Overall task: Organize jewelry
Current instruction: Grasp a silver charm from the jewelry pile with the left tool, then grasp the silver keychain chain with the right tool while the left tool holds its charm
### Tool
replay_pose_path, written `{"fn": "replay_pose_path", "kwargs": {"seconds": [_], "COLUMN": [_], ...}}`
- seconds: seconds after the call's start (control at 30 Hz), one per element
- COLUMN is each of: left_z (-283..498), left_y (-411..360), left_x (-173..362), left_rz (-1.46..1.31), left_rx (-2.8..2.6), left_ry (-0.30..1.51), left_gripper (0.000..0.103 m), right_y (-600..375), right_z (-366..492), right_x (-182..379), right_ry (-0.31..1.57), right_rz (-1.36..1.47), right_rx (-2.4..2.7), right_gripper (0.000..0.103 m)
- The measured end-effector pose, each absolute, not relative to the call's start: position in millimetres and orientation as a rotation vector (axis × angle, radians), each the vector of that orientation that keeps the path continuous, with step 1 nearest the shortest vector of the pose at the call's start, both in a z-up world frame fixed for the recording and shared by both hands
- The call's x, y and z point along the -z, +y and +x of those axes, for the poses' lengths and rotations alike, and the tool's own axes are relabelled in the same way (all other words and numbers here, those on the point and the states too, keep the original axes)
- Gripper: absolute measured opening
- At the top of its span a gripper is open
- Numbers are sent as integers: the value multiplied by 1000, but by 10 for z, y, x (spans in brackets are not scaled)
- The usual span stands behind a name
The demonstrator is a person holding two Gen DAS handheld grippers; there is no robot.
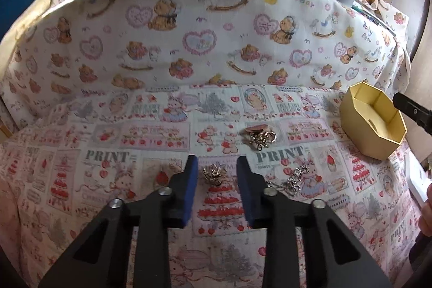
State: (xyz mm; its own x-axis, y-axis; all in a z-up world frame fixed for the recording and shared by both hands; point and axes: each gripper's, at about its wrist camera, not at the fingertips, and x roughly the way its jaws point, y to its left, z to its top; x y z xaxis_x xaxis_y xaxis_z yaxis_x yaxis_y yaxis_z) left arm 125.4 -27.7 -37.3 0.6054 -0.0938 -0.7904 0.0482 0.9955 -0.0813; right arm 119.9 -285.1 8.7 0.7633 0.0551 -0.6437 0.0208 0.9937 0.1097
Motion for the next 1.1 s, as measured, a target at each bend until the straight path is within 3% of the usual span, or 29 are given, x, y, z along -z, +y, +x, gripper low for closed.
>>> {"fn": "replay_pose_path", "kwargs": {"seconds": [0.17,0.37,0.4,1.1], "left_z": [1303,1321,1301,1054], "left_y": [-216,-185,-171,98], "left_x": [412,440,425,13], "left_rz": [-97,-125,-126,-185], "left_rx": [91,95,95,69], "left_ry": [938,944,940,794], "left_gripper": [14,13,8,8], "right_y": [-2819,-2761,-2756,-2596], "right_z": [1186,1166,1163,1120], "right_x": [-85,-90,-91,-64], "right_ry": [702,698,696,735], "right_rz": [103,85,86,156], "right_rx": [-27,-42,-46,-204], "right_gripper": [64,64,64,64]}}
